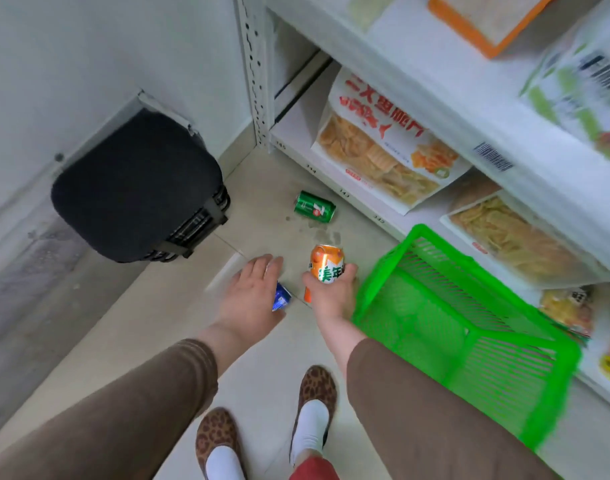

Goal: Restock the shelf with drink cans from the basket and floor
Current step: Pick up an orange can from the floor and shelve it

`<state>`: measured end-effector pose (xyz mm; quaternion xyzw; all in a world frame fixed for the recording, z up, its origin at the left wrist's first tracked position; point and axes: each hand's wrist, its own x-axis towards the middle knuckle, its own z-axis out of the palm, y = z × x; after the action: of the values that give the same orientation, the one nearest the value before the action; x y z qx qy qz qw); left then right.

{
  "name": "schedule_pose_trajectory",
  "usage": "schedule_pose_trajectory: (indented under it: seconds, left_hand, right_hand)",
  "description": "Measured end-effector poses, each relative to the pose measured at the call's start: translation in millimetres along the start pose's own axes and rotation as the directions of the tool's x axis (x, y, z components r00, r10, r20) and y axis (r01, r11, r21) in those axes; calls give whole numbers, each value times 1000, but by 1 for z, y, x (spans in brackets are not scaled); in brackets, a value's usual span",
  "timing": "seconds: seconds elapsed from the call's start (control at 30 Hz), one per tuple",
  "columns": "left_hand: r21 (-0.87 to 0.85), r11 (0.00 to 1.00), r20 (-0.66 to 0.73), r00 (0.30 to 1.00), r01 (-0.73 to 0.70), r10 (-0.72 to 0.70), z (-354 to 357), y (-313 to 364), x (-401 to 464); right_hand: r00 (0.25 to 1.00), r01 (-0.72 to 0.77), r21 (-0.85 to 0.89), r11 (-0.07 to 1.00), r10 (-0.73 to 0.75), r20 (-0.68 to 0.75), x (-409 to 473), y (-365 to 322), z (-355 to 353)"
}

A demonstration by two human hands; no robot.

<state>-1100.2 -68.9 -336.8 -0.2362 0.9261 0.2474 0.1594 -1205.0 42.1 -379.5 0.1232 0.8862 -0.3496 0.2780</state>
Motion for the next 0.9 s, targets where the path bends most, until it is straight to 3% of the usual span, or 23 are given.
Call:
schedule_pose_trajectory:
  seconds: [0.27, 0.47, 0.73, 0.9]
  left_hand:
    - [29, 991, -157, 978, -132, 135, -217, 122, -72]
    - [49, 966, -267, 929, -254, 257, -345, 213, -136]
    - [186, 875, -322, 813, -448, 485, -450, 335, -179]
    - [261, 814, -335, 742, -519, 581, -473, 418, -170]
  right_hand:
    - [961, 277, 138, 951, -271, -57, -132, -153, -190]
    - [923, 385, 314, 868, -372, -101, -223, -230, -320]
    - [878, 462, 479, 746, -460, -130, -287, -271, -468]
    - [842, 539, 469, 700, -440, -311, -282, -277, -565]
